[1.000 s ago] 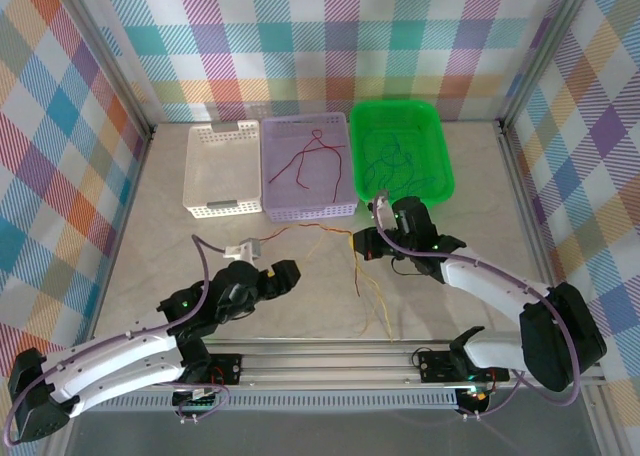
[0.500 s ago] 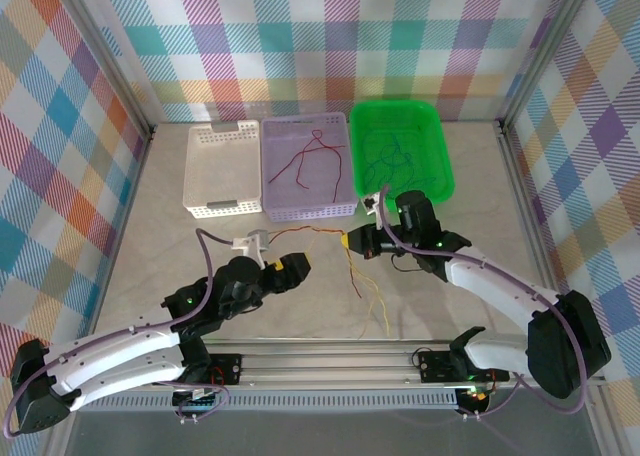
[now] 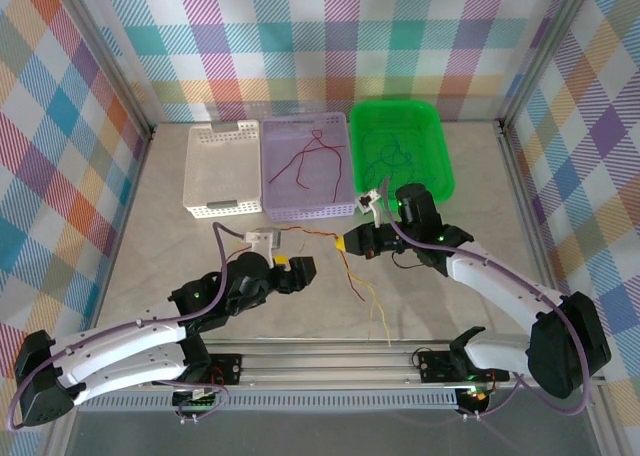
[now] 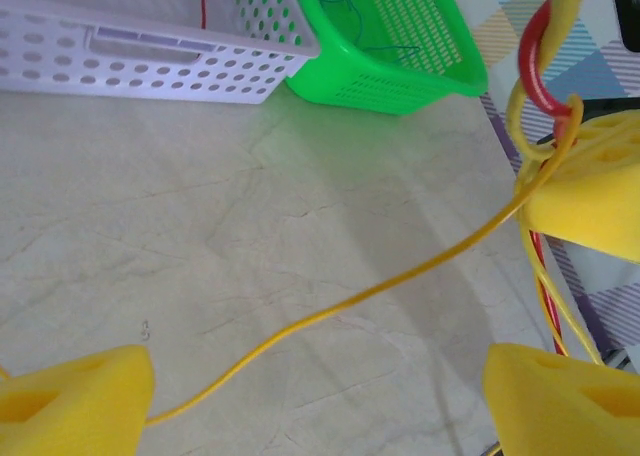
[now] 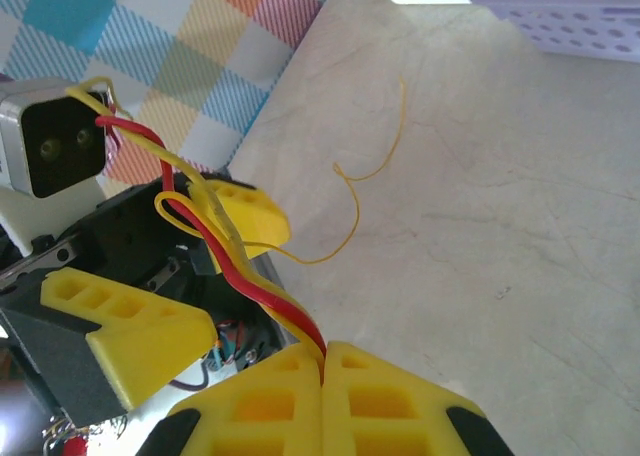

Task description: Untangle the cables

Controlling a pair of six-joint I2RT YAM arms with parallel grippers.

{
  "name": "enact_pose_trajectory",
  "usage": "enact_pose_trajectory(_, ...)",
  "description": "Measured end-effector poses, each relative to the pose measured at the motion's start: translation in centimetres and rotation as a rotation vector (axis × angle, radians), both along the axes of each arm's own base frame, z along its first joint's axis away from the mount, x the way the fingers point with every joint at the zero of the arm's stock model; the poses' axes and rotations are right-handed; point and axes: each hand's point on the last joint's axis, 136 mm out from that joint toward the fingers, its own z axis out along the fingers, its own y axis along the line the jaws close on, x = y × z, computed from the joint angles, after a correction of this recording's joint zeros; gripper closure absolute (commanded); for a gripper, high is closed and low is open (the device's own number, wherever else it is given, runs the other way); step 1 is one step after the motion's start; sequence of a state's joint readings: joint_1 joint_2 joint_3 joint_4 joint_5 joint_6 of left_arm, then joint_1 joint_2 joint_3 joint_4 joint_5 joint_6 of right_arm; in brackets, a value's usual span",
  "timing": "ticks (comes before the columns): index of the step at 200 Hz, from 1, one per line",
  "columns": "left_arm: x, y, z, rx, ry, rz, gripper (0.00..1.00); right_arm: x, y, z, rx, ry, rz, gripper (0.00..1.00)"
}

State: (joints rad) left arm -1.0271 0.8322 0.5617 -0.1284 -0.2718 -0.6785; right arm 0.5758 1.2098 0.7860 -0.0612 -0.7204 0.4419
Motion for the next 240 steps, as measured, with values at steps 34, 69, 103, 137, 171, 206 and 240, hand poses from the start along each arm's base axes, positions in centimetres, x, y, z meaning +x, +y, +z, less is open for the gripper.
enact_pose_trajectory(34,0.1,-0.3,-0.6,0.062,-0.023,-0.03,0.32,-0.5,0.2,0.0,0.002,0.024,0.026,1.0)
enact_pose_trajectory(69,0.2,-0.4,-0.8,0.089,-0.042,-0.046,0.45,-1.1,0.4,-0.1,0.002,0.042,0.05,1.0)
enact_pose_trajectory(103,0.4,-0.6,-0.4,0.086,-0.065,-0.053,0.63,-1.4,0.6,0.3,0.009,0.039,0.066,1.0)
enact_pose_trajectory(137,0.4,-0.6,-0.3,0.092,-0.072,-0.057,1.0,-1.5,0.6,0.2,0.005,0.046,0.067,1.0)
enact_pose_trajectory(171,0.4,-0.2,0.3,0.07,-0.081,-0.04,1.0,-1.3,0.3,-0.6,-0.031,0.053,0.042,1.0)
enact_pose_trajectory(206,-0.1,1.3,2.2,-0.016,-0.103,0.003,1.0,0.0,-0.3,-3.3,-0.121,0.082,-0.017,1.0)
enact_pose_trajectory(240,-0.7,1.7,2.1,-0.045,-0.062,0.002,1.0,0.7,-0.3,-5.2,-0.156,0.123,-0.027,0.9)
